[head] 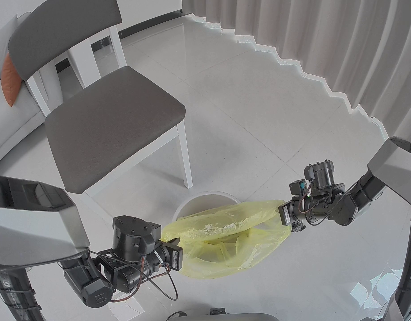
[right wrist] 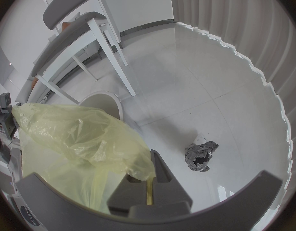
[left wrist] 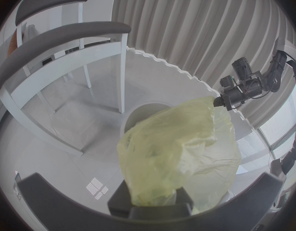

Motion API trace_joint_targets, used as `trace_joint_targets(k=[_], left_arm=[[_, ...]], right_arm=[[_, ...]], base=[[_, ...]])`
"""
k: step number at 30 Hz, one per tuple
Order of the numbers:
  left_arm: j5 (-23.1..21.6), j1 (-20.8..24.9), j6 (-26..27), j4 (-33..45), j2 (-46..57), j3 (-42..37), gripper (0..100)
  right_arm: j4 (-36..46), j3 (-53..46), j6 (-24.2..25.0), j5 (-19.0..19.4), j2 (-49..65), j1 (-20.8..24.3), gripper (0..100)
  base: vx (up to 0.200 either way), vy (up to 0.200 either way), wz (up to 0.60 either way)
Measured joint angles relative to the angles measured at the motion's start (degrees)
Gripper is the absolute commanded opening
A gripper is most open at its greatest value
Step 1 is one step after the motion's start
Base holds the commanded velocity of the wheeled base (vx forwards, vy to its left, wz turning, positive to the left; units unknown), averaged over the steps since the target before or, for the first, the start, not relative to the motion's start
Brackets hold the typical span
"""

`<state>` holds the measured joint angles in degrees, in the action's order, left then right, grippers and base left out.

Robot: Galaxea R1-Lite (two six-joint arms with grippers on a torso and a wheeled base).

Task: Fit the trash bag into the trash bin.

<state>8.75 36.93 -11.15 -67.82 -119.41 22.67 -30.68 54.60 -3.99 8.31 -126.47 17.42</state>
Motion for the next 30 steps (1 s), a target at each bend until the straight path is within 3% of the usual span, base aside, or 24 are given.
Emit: trace_joint_targets(k=[13, 30], left_arm=[[-0.13, -4.05, -0.06, 0.67, 1.16, 1.22, 0], [1.18, -0.82, -3.67, -0.23, 7.53, -7.98, 0]], right_arm=[[1.49, 3.66, 0.05, 0.85, -2.52, -0.76, 0], [5.07, -10.03, -5.14, 1.28, 9.16, -4.06, 0]], base=[[0.000, 0.000, 0.00], [0.000, 0.000, 0.00]])
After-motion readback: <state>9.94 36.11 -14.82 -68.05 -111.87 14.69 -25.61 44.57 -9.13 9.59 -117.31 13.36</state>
